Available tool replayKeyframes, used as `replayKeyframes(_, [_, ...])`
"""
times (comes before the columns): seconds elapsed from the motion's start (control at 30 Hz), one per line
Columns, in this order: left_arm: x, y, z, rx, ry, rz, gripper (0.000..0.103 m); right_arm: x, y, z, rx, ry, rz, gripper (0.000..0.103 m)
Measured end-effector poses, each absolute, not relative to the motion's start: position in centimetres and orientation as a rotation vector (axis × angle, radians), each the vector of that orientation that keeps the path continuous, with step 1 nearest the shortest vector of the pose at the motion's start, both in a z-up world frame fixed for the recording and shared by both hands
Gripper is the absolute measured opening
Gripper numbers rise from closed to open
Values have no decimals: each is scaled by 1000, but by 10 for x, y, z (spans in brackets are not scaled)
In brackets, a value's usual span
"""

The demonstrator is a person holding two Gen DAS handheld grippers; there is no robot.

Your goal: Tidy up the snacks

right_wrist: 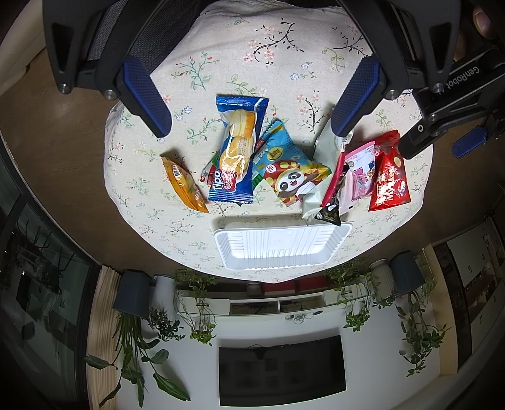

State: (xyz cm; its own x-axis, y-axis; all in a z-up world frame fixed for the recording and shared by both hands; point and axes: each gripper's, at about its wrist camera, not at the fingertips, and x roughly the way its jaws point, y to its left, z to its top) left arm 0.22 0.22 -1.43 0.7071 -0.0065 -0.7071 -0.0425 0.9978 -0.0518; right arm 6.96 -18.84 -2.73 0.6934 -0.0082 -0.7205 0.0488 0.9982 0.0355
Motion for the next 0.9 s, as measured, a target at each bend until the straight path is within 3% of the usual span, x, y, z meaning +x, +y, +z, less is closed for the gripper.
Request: replayKeyframes(0.9, [2,3,-14,-67,786,20,103,70,-188,-28,53,808,-34,103])
